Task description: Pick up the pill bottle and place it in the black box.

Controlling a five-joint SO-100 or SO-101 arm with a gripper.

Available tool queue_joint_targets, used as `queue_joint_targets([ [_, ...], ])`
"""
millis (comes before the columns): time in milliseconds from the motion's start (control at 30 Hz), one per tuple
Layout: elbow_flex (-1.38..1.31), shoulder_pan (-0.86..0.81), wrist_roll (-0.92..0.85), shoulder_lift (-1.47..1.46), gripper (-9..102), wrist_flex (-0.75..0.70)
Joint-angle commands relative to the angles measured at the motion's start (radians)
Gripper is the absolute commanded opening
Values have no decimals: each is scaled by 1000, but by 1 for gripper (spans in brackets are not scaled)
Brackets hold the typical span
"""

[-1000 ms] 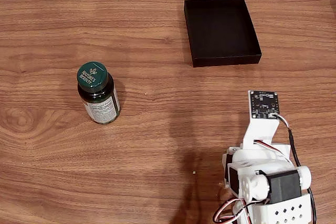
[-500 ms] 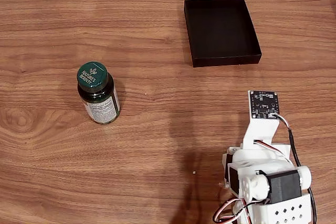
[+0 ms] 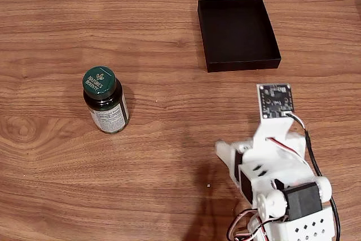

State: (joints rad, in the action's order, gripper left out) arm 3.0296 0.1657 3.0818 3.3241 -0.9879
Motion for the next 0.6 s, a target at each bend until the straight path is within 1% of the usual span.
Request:
queue_joint_targets([
  [0,-34,48,115,11,27,144],
  [100,0,86,172,11,31,190],
  [300,0,227,161,12,38,232],
  [467,0,360,132,17,40,293],
  [567,-2,419,124,25,40,304],
])
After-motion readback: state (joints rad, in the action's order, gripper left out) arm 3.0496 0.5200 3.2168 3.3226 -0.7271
